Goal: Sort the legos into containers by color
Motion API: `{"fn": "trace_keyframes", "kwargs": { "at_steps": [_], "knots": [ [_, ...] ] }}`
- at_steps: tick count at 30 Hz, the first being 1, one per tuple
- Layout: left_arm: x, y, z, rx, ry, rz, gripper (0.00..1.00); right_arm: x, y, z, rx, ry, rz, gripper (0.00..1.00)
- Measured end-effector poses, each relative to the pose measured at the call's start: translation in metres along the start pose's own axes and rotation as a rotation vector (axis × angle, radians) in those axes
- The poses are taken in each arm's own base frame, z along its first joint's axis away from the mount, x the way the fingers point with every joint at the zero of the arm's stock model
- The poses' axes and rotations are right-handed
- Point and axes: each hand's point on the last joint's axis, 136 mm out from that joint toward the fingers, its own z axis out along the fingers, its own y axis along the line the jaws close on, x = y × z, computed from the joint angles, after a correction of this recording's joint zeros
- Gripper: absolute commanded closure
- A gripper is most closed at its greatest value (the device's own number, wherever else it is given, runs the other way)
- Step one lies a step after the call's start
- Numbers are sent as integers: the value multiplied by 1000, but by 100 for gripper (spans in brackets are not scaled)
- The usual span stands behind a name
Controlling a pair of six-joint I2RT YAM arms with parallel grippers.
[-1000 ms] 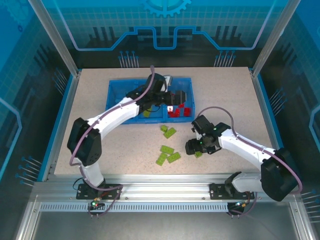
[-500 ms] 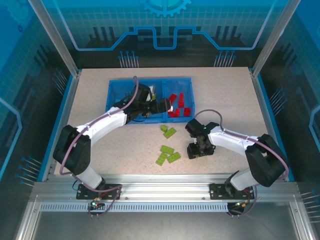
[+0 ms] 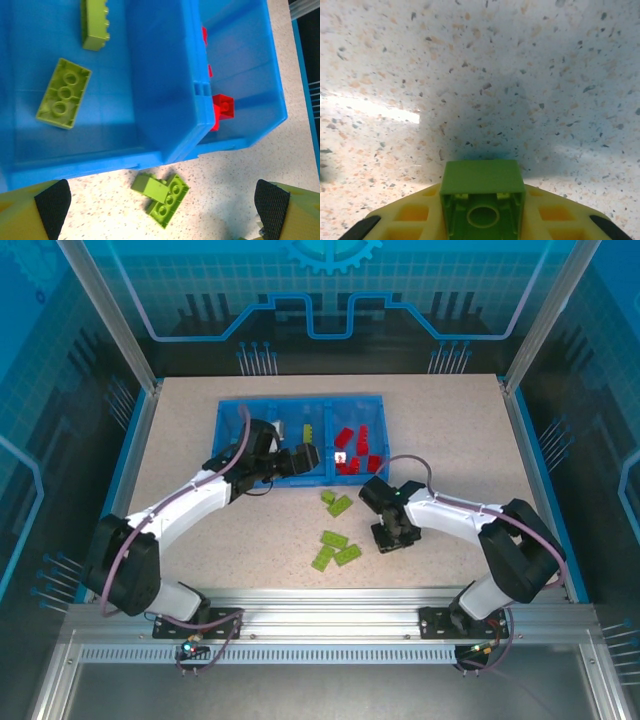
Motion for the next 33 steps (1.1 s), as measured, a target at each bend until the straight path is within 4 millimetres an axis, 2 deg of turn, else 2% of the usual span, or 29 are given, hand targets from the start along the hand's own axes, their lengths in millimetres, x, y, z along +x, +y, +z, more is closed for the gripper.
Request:
{"fn": "trace_keyframes", "kwargs": {
  "at_steps": [2,5,8,12,14,16,20,24,27,29,33],
  "knots": [
    [0,8,-8,-19,-19,-7,1,-11,5,-10,-22,-36,2,73],
    [1,20,-22,-50,-55,-17,1,-40,23,-41,-99,-131,3,73],
    [5,30,-30,-79,-82,-35,1,-80,49,-84,-215,-265,-12,72],
    [17,47,-32,-133,-70,-50,1,-138,89,-142,-364,-415,-52,72],
    [25,56,-30,-161,-52,-53,1,-167,107,-159,-411,-461,-71,73],
    [36,67,-29,-189,-27,-57,1,-195,123,-167,-439,-487,-83,73],
    [60,87,-31,-235,14,-68,1,-240,142,-158,-447,-484,-85,71],
    [77,100,-35,-260,39,-90,1,-269,149,-131,-426,-435,-66,68],
    [85,104,-36,-270,54,-90,1,-279,146,-106,-407,-389,-38,64],
    [90,103,-36,-272,65,-83,1,-281,143,-93,-398,-358,-20,56],
    [101,93,-34,-257,88,-64,1,-286,148,-89,-413,-347,-18,37]
  ]
}}
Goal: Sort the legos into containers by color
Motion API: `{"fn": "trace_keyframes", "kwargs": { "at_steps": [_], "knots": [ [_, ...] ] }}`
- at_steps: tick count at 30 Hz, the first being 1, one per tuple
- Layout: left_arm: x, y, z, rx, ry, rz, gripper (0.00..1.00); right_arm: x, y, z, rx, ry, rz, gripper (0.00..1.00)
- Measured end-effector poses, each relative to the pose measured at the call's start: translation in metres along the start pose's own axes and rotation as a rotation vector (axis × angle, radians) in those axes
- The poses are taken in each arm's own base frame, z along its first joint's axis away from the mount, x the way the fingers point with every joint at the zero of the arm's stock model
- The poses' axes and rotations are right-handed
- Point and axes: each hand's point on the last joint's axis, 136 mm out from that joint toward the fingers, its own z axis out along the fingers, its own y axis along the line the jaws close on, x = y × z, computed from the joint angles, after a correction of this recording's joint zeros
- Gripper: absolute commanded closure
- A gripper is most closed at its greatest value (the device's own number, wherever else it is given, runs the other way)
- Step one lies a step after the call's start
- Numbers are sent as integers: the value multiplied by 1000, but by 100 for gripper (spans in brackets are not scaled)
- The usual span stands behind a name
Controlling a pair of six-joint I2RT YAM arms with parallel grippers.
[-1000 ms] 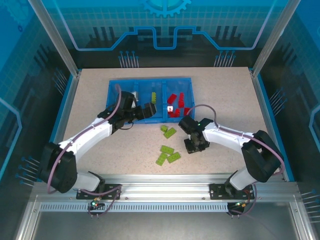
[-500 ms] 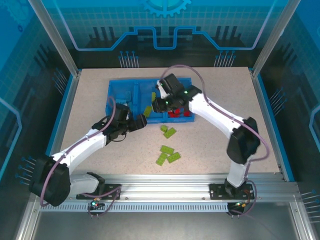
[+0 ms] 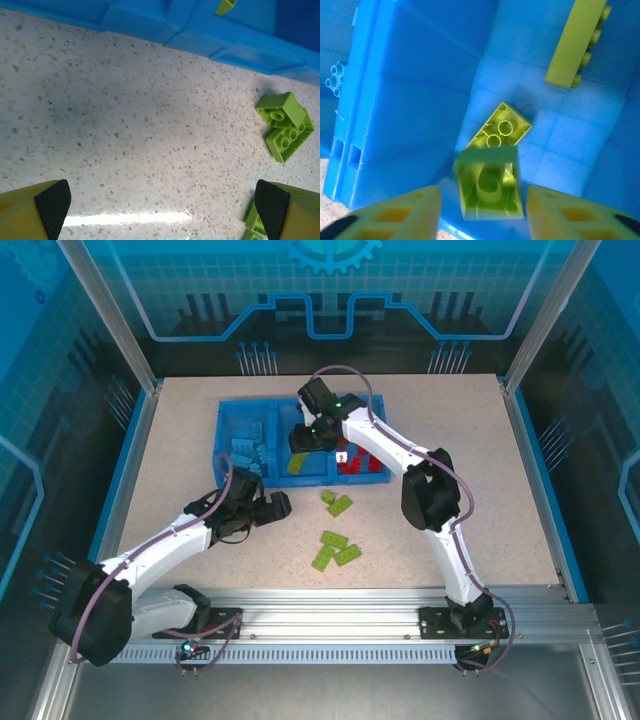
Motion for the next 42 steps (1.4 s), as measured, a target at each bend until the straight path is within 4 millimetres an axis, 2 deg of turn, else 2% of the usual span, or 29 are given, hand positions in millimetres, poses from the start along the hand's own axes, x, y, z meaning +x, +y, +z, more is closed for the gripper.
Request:
{"fn": "trace_keyframes", "kwargs": {
  "at_steps": [8,12,16,20,24,27,34,39,42],
  "knots": [
    [38,-32,3,58,67,155,5,-4,10,-6,-40,-4,-13,19],
    [70,-44,9,62,124,312,9,-1,15,-9,-73,-6,-19,16],
    [111,-48,20,40,216,474,10,7,14,-29,-81,-11,-17,16],
    [139,-47,27,12,275,587,9,9,7,-52,-84,-39,-6,16],
    [144,-56,27,20,263,623,9,10,-10,-68,-77,-62,26,16],
    [146,-58,26,22,259,629,8,11,-22,-72,-66,-68,49,16],
    [142,-62,26,22,240,624,9,20,-34,-66,-50,-44,67,16],
    [142,-83,20,61,225,619,12,23,-38,-63,-46,-37,72,16],
    [144,-89,24,55,230,614,14,24,-42,-63,-41,-36,80,16]
  ]
}}
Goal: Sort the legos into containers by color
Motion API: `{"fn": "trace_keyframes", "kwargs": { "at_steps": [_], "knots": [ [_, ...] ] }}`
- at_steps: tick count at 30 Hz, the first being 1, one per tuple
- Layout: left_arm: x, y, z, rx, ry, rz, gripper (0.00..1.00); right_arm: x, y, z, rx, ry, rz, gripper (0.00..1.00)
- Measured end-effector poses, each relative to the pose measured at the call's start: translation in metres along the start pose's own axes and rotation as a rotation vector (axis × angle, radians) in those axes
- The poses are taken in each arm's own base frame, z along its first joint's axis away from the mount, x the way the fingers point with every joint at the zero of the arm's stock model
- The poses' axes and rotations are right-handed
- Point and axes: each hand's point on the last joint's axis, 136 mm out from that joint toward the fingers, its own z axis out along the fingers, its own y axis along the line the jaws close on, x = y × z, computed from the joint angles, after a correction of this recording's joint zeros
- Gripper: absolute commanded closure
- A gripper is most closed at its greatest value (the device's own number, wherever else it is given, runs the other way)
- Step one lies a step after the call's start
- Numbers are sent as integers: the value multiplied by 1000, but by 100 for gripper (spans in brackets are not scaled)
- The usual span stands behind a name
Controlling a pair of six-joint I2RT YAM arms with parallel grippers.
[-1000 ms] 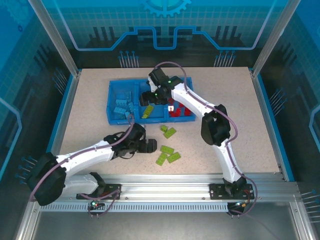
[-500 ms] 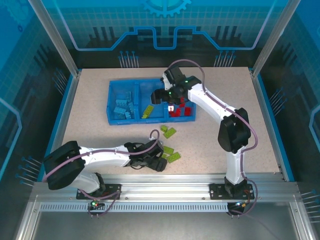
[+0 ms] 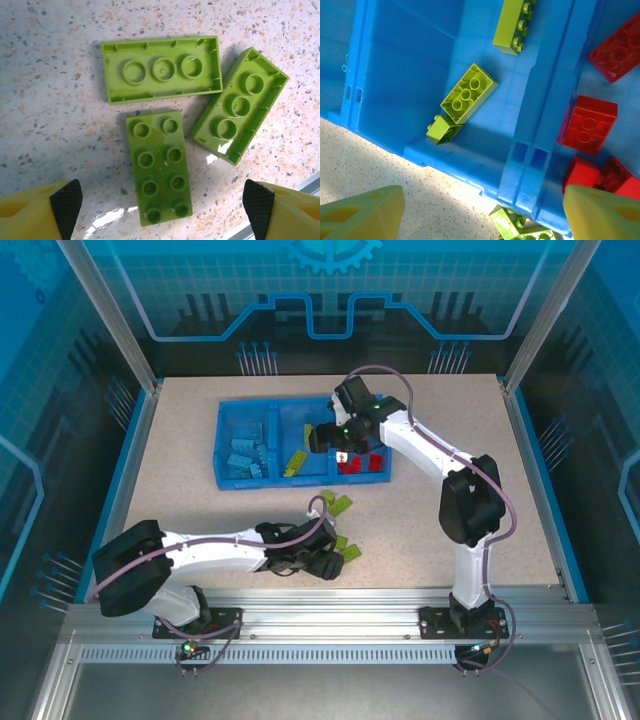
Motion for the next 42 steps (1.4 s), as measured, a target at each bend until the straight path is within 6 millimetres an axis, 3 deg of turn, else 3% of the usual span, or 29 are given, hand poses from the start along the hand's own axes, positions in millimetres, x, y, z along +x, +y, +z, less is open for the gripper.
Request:
{"fn": "trace_keyframes", "kwargs": {
  "at_steps": [7,12,26,36,42],
  "knots": [
    [16,8,14,-60,73,0,20,-4,-11,-11,6,-24,20,16],
    [16,8,18,-115,89,28,22,-7,-14,-16,4,-37,27,16],
    [13,14,21,-187,90,15,64,2,-31,-13,22,-22,57,15],
    [13,19,15,-203,78,-9,67,-3,-31,-23,16,-50,57,15],
    [5,37,-8,-257,44,-35,67,0,-32,-25,17,-49,58,16]
  ]
}}
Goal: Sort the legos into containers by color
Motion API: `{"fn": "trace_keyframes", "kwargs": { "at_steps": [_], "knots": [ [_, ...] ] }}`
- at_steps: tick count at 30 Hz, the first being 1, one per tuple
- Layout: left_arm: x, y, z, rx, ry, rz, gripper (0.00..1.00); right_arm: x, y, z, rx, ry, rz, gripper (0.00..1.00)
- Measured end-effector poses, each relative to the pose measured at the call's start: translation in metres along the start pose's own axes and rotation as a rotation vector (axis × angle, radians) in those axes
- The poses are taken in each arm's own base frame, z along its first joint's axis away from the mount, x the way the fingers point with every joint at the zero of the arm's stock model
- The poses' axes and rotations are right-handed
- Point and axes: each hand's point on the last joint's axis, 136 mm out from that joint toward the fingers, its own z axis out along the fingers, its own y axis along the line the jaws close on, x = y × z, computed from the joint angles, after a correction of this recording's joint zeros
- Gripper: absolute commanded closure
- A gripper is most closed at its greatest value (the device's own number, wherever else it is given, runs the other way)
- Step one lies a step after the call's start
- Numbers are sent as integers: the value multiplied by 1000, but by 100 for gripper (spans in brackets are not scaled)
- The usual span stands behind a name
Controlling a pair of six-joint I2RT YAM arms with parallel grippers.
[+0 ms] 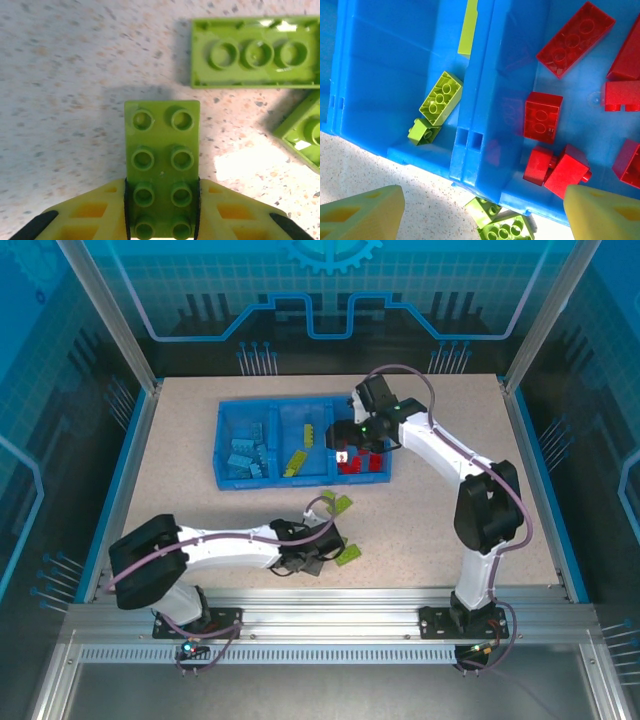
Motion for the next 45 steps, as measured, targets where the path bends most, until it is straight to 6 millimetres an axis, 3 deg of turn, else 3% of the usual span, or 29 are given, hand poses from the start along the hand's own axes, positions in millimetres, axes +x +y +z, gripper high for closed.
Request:
{"fn": "trace_keyframes", "kwargs": {
  "at_steps": [6,16,20,27,33,45],
  "knots": [
    [-40,31,-27,-18,-100,-75,66,14,-4,-6,1,2,-9,15],
    [-149,75,-63,-4,-297,-153,66,48,-15,-30,28,-37,-89,10],
    [-196,88,-56,19,-331,-185,67,74,-23,-33,43,-39,-129,6],
    [-248,102,-18,66,-302,-235,67,164,-21,-10,90,93,-278,2],
    [-270,101,3,94,-286,-251,63,230,-21,5,123,189,-350,1],
    [-278,95,6,139,-280,-292,29,269,-4,29,222,266,-431,0]
  ]
}}
